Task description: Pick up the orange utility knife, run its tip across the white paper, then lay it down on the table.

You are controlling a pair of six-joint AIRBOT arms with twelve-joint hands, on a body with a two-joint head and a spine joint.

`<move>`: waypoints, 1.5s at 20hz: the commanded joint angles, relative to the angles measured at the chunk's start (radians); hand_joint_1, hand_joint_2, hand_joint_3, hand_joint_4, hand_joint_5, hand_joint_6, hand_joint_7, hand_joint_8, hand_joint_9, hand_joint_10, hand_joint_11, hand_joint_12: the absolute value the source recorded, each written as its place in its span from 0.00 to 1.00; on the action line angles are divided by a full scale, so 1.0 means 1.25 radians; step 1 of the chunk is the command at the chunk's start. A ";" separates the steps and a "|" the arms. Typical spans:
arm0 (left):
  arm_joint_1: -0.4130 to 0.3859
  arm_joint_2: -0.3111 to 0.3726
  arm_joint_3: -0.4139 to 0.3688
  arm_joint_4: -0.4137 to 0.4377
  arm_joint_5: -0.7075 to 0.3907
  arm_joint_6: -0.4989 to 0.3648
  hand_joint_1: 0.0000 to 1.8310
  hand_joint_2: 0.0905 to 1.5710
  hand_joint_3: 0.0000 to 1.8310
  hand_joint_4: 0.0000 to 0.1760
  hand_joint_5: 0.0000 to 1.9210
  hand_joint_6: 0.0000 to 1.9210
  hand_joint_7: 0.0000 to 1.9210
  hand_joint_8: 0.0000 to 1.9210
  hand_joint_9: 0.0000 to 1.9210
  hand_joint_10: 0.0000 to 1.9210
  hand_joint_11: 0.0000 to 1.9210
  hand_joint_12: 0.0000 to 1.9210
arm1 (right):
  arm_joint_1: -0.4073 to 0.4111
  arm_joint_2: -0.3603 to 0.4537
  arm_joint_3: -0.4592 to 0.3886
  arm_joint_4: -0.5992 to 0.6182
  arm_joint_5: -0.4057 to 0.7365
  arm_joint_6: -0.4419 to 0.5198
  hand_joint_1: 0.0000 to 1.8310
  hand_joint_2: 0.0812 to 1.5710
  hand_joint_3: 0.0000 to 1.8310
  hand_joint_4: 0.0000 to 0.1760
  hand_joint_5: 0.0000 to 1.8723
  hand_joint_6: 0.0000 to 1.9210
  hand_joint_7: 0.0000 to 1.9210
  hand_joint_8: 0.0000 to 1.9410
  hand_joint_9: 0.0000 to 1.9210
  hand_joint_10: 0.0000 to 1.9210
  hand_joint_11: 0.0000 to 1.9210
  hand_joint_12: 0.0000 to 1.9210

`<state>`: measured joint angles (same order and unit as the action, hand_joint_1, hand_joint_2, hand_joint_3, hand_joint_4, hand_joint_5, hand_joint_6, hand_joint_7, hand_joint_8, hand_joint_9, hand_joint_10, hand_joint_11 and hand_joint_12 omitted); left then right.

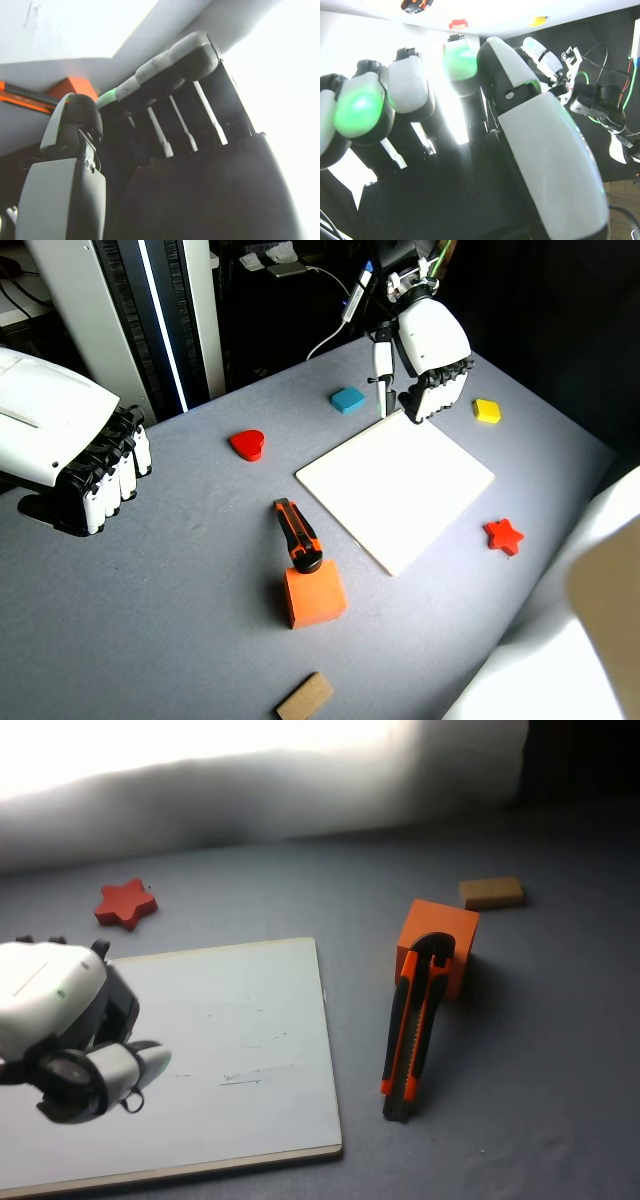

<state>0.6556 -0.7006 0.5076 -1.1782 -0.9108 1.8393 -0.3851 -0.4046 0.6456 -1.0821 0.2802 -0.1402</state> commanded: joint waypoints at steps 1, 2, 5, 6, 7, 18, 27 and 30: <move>-0.001 0.002 -0.002 0.045 -0.078 -0.007 0.21 0.77 0.14 0.22 0.00 0.02 0.03 0.03 0.03 0.07 0.00 0.33 | 0.008 0.004 -0.001 0.021 0.038 -0.004 0.15 0.65 0.20 0.00 0.00 0.03 0.03 0.08 0.00 0.19 0.00 0.28; 0.020 0.002 -0.004 0.050 -0.095 -0.027 0.21 0.77 0.14 0.22 0.00 0.02 0.03 0.03 0.03 0.07 0.00 0.33 | 0.008 0.004 -0.001 0.021 0.038 -0.004 0.15 0.65 0.20 0.00 0.00 0.03 0.03 0.08 0.00 0.19 0.00 0.28; 0.058 0.001 -0.008 0.074 -0.111 -0.065 0.19 0.85 0.02 0.17 0.01 0.00 0.04 0.00 0.06 0.01 0.00 0.32 | 0.008 0.004 -0.001 0.021 0.039 -0.004 0.16 0.74 0.03 0.00 0.00 0.00 0.04 0.00 0.00 0.12 0.00 0.13; 0.063 0.000 -0.009 0.079 -0.111 -0.068 0.19 0.85 0.02 0.13 0.01 0.00 0.04 0.00 0.07 0.01 0.00 0.33 | 0.008 0.004 -0.002 0.021 0.043 -0.004 0.18 0.73 0.02 0.00 0.00 0.00 0.04 0.00 0.00 0.12 0.00 0.17; 0.070 0.000 -0.011 0.087 -0.111 -0.074 0.19 0.85 0.01 0.13 0.01 0.00 0.04 0.00 0.06 0.01 0.00 0.33 | 0.009 0.004 -0.002 0.021 0.049 -0.003 0.19 0.73 0.02 0.00 0.00 0.00 0.04 0.00 0.00 0.12 0.00 0.16; 0.083 -0.081 0.010 0.119 -0.178 -0.088 0.20 0.85 0.00 0.25 0.01 0.00 0.03 0.00 0.06 0.00 0.00 0.32 | 0.094 -0.148 0.116 -0.214 0.146 0.037 0.64 0.63 0.00 0.00 0.00 0.00 0.00 0.00 0.00 0.00 0.00 0.00; 0.074 -0.086 0.009 0.123 -0.178 -0.118 0.22 0.85 0.00 0.24 0.02 0.00 0.03 0.00 0.06 0.00 0.00 0.33 | 0.090 -0.365 0.240 -0.372 0.091 0.187 0.63 0.67 0.00 0.00 0.00 0.00 0.00 0.00 0.00 0.00 0.00 0.00; 0.080 -0.086 0.007 0.123 -0.178 -0.124 0.21 0.85 0.00 0.24 0.01 0.00 0.03 0.00 0.06 0.00 0.00 0.36 | 0.077 -0.430 0.266 -0.401 0.028 0.221 0.63 0.68 0.00 0.00 0.00 0.00 0.00 0.00 0.00 0.00 0.00 0.00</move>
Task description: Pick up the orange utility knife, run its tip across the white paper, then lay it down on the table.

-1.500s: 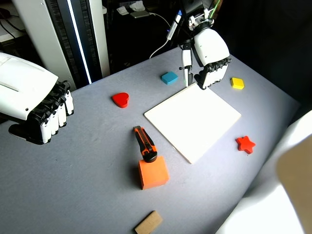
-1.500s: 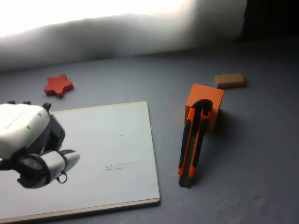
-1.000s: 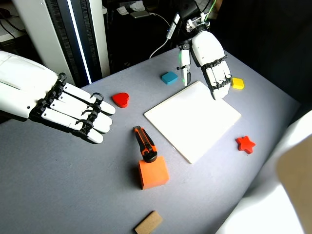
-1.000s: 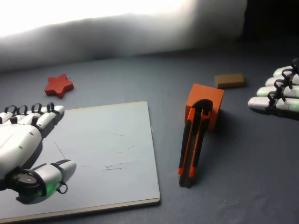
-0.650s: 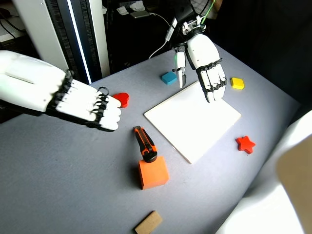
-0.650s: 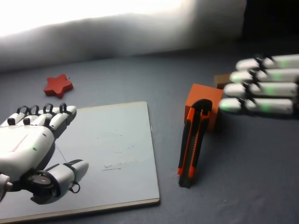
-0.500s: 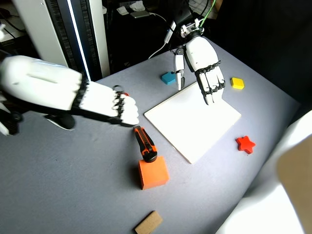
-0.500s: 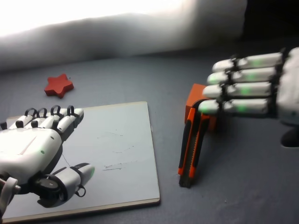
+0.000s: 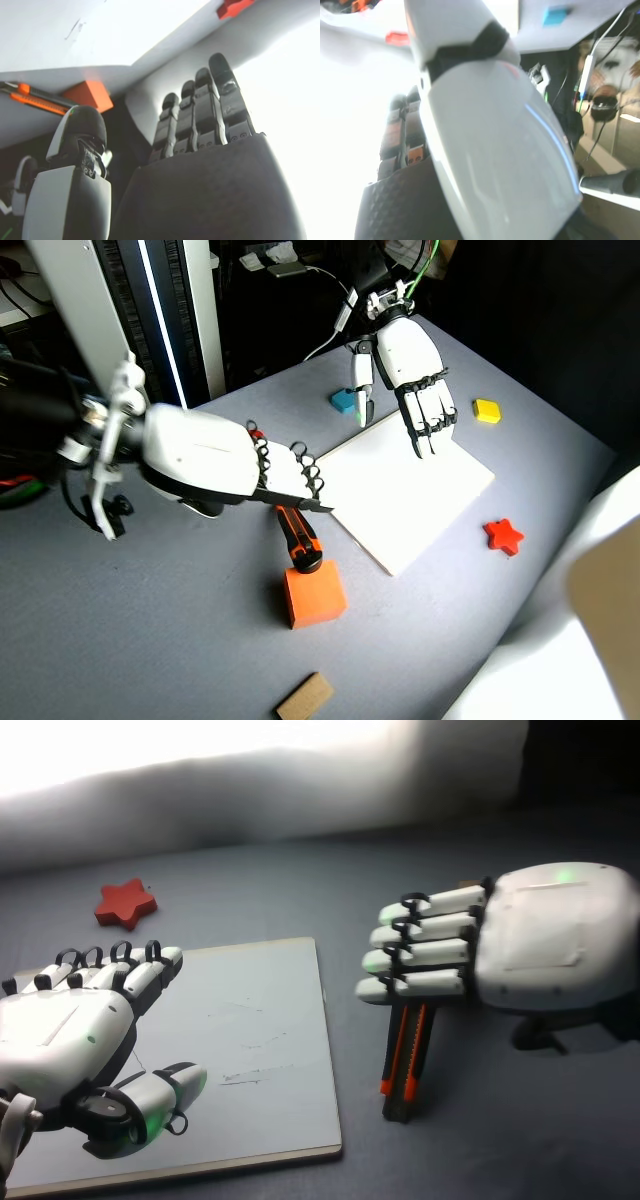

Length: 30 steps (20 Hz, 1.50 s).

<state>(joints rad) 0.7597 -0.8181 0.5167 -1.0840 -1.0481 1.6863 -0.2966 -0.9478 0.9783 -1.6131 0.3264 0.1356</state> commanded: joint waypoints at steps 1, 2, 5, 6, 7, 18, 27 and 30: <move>-0.001 0.008 -0.001 0.048 -0.068 -0.002 0.21 0.85 0.00 0.23 0.01 0.00 0.03 0.00 0.06 0.00 0.00 0.37 | 0.006 -0.014 0.009 -0.001 -0.019 0.016 0.63 0.68 0.00 0.00 0.00 0.00 0.00 0.00 0.00 0.00 0.00 0.00; 0.002 0.008 -0.001 0.048 -0.068 -0.004 0.20 0.85 0.00 0.19 0.02 0.00 0.04 0.00 0.07 0.00 0.00 0.39 | 0.007 -0.029 0.018 -0.013 -0.025 0.020 0.62 0.69 0.00 0.00 0.00 0.00 0.00 0.00 0.00 0.00 0.00 0.00; 0.004 0.008 0.000 0.048 -0.068 -0.008 0.23 0.84 0.00 0.17 0.02 0.00 0.04 0.00 0.05 0.00 0.00 0.36 | 0.009 -0.092 0.051 -0.044 -0.081 0.039 0.60 0.68 0.00 0.00 0.00 0.00 0.00 0.00 0.00 0.00 0.00 0.00; 0.004 0.007 0.001 0.046 -0.068 -0.009 0.22 0.85 0.00 0.14 0.02 0.00 0.04 0.00 0.05 0.00 0.00 0.36 | 0.010 -0.103 0.058 -0.065 -0.085 0.054 0.60 0.68 0.00 0.00 0.00 0.00 0.00 0.00 0.00 0.00 0.00 0.00; 0.005 0.007 0.003 0.042 -0.067 -0.009 0.21 0.85 0.00 0.15 0.02 0.00 0.04 0.00 0.05 0.00 0.00 0.35 | 0.012 -0.119 0.068 -0.091 -0.092 0.072 0.60 0.68 0.00 0.00 0.00 0.00 0.00 0.00 0.00 0.00 0.00 0.00; 0.015 0.001 0.006 0.030 -0.067 -0.017 0.23 0.85 0.00 0.17 0.03 0.00 0.04 0.00 0.05 0.00 0.00 0.34 | -0.004 -0.187 0.117 -0.218 -0.095 0.161 0.64 0.68 0.00 0.00 0.00 0.00 0.00 0.00 0.00 0.00 0.00 0.00; -0.006 -0.012 -0.001 0.040 -0.067 -0.005 0.25 0.85 0.00 0.16 0.04 0.00 0.05 0.00 0.06 0.00 0.00 0.31 | -0.029 -0.221 0.152 -0.255 -0.095 0.194 0.66 0.66 0.00 0.00 0.00 0.00 0.00 0.00 0.00 0.00 0.00 0.00; -0.008 -0.015 -0.007 0.040 -0.067 0.001 0.23 0.85 0.00 0.16 0.04 0.00 0.06 0.00 0.06 0.00 0.00 0.31 | -0.026 -0.241 0.180 -0.255 -0.095 0.194 0.65 0.66 0.00 0.00 0.00 0.00 0.00 0.00 0.00 0.00 0.00 0.00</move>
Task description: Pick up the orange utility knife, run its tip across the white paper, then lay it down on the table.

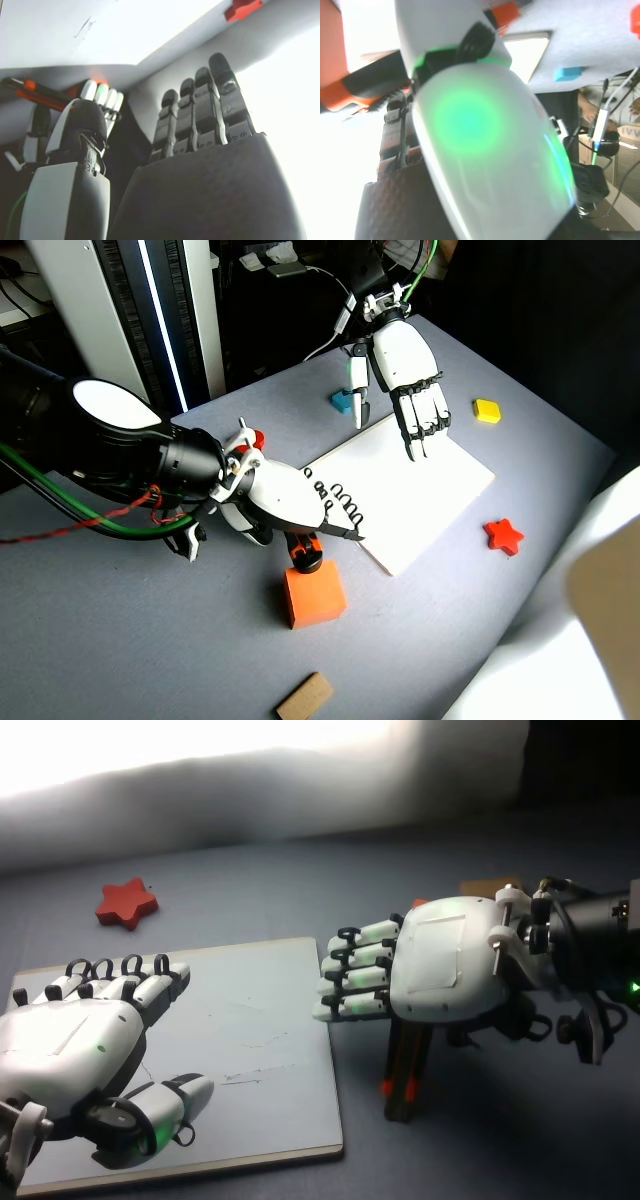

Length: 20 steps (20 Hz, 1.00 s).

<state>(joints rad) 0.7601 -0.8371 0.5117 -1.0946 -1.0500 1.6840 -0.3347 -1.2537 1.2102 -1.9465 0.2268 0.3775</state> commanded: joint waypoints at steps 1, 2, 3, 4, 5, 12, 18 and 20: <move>-0.008 -0.001 -0.004 0.049 -0.065 0.004 0.23 0.86 0.00 0.16 0.04 0.00 0.05 0.00 0.06 0.00 0.00 0.31 | 0.006 -0.002 0.002 0.011 -0.016 0.001 0.64 0.66 0.00 0.00 0.00 0.00 0.00 0.00 0.00 0.00 0.00 0.00; -0.007 -0.002 -0.005 0.049 -0.065 0.004 0.23 0.86 0.00 0.11 0.03 0.00 0.05 0.00 0.06 0.00 0.00 0.32 | 0.006 -0.005 0.008 0.011 -0.017 0.007 0.65 0.66 0.00 0.00 0.00 0.00 0.00 0.00 0.00 0.00 0.00 0.00; -0.007 -0.002 -0.005 0.049 -0.065 0.004 0.24 0.85 0.00 0.09 0.03 0.00 0.05 0.00 0.06 0.00 0.00 0.33 | 0.005 -0.008 0.011 0.011 -0.021 0.014 0.65 0.66 0.00 0.00 0.00 0.00 0.00 0.00 0.00 0.00 0.00 0.00; -0.007 -0.002 -0.005 0.049 -0.065 0.004 0.23 0.86 0.00 0.05 0.03 0.00 0.05 0.00 0.06 0.00 0.00 0.34 | 0.004 -0.011 0.015 0.011 -0.024 0.017 0.66 0.66 0.00 0.00 0.00 0.00 0.00 0.00 0.00 0.00 0.00 0.00; -0.006 -0.002 -0.004 0.048 -0.065 0.004 0.23 0.85 0.00 0.04 0.04 0.00 0.06 0.00 0.07 0.00 0.00 0.37 | 0.003 -0.012 0.016 0.011 -0.024 0.017 0.66 0.65 0.00 0.00 0.00 0.00 0.00 0.00 0.00 0.00 0.00 0.00; -0.006 -0.002 0.002 0.044 -0.065 0.001 0.25 0.85 0.00 0.02 0.04 0.00 0.07 0.00 0.07 0.01 0.00 0.37 | -0.016 -0.017 0.016 0.011 -0.033 0.013 0.67 0.66 0.00 0.00 0.00 0.00 0.00 0.00 0.00 0.00 0.00 0.00; -0.005 -0.004 0.009 0.044 -0.065 -0.002 0.25 0.85 0.00 0.00 0.04 0.00 0.06 0.00 0.07 0.00 0.00 0.40 | -0.027 -0.017 0.015 0.011 -0.046 0.011 0.65 0.68 0.00 0.00 0.00 0.00 0.00 0.00 0.00 0.00 0.00 0.00; -0.004 -0.004 0.010 0.044 -0.065 -0.002 0.24 0.85 0.00 0.01 0.04 0.00 0.06 0.00 0.07 0.00 0.00 0.40 | -0.030 -0.017 0.014 0.011 -0.053 0.011 0.65 0.68 0.00 0.00 0.00 0.00 0.00 0.00 0.00 0.00 0.00 0.00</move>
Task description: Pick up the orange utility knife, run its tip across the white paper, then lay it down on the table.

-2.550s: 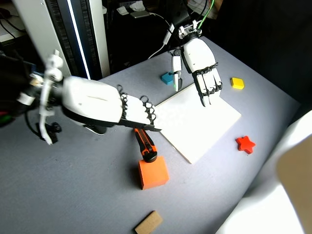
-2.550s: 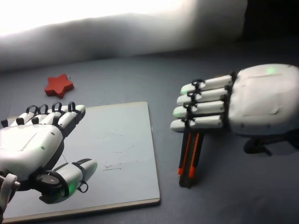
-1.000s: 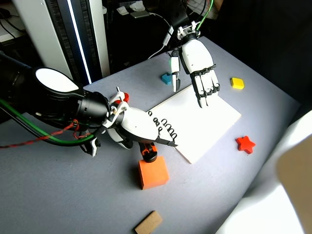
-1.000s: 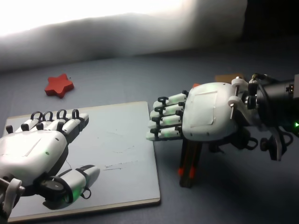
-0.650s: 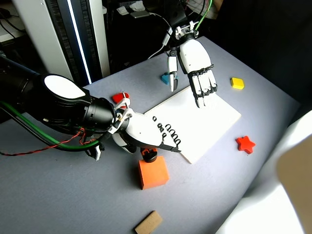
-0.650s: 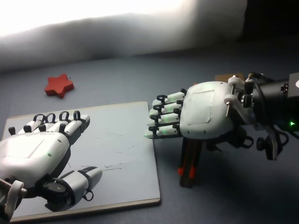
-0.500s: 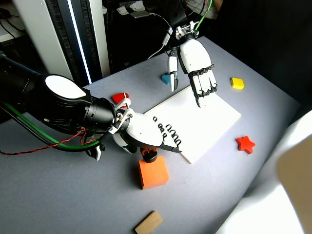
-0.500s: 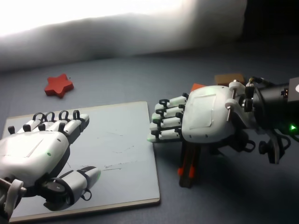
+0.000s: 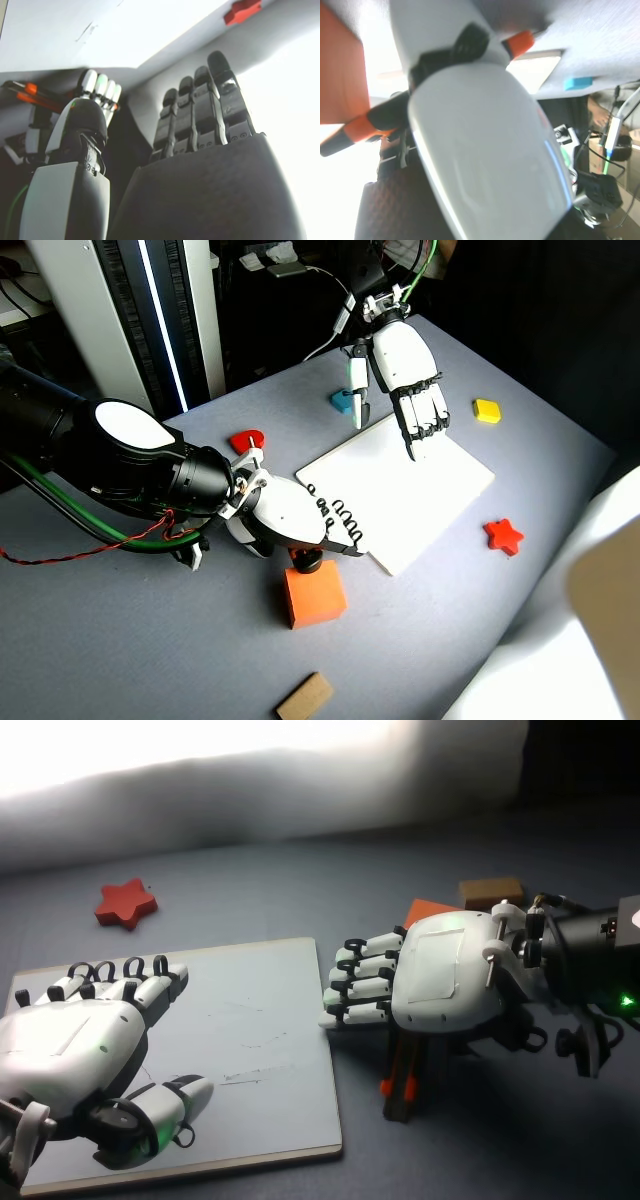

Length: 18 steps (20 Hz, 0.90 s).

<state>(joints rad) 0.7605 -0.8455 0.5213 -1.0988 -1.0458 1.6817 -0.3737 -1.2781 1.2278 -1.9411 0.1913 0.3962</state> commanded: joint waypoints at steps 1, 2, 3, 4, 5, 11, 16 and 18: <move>-0.005 0.002 0.002 0.047 -0.069 0.000 0.26 0.85 0.00 0.02 0.04 0.01 0.07 0.00 0.08 0.00 0.00 0.44 | 0.001 0.002 -0.002 0.007 -0.029 -0.003 0.63 0.70 0.01 0.00 0.00 0.00 0.00 0.00 0.00 0.00 0.00 0.00; -0.005 0.002 0.002 0.047 -0.069 -0.001 0.27 0.84 0.00 0.02 0.05 0.01 0.07 0.00 0.09 0.01 0.00 0.45 | 0.001 0.003 -0.003 0.007 -0.033 -0.002 0.62 0.72 0.02 0.00 0.00 0.00 0.00 0.00 0.00 0.00 0.00 0.00; -0.005 0.002 0.002 0.047 -0.069 -0.001 0.27 0.84 0.00 0.02 0.05 0.00 0.06 0.00 0.08 0.00 0.00 0.44 | 0.001 0.003 -0.006 0.007 -0.038 0.001 0.59 0.74 0.03 0.00 0.00 0.00 0.00 0.00 0.00 0.00 0.00 0.00; -0.005 0.002 0.002 0.047 -0.069 -0.001 0.27 0.84 0.00 0.02 0.05 0.00 0.06 0.00 0.08 0.00 0.00 0.44 | 0.001 0.003 -0.008 0.007 -0.041 0.002 0.59 0.74 0.03 0.00 0.00 0.00 0.00 0.00 0.00 0.00 0.00 0.00; -0.004 0.001 0.002 0.047 -0.069 -0.001 0.25 0.85 0.00 0.03 0.04 0.00 0.06 0.00 0.09 0.00 0.00 0.44 | 0.000 0.003 -0.011 0.007 -0.044 0.002 0.51 0.79 0.04 0.00 0.05 0.02 0.06 0.02 0.02 0.01 0.00 0.00; -0.003 0.001 0.005 0.047 -0.069 -0.005 0.24 0.85 0.00 0.06 0.05 0.00 0.06 0.00 0.10 0.01 0.00 0.48 | 0.000 0.005 -0.020 0.007 -0.054 0.002 0.74 0.85 0.00 0.00 0.59 1.00 0.62 1.00 0.59 1.00 0.52 1.00; -0.003 0.001 0.009 0.047 -0.069 -0.008 0.24 0.85 0.00 0.06 0.05 0.00 0.07 0.00 0.11 0.01 0.00 0.49 | 0.008 0.010 -0.042 0.007 -0.082 0.002 0.85 0.83 0.00 1.00 0.80 1.00 0.87 1.00 0.92 1.00 0.93 1.00; -0.003 0.001 0.013 0.047 -0.069 -0.009 0.24 0.85 0.00 0.07 0.04 0.00 0.07 0.00 0.11 0.01 0.00 0.49 | 0.017 0.018 -0.054 0.008 -0.077 0.003 0.86 0.84 0.00 1.00 0.83 1.00 0.89 1.00 0.94 1.00 0.96 1.00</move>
<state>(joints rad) 0.7609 -0.8455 0.5358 -1.0950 -1.0473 1.6737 -0.3676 -1.2633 1.1625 -1.9381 0.1116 0.4026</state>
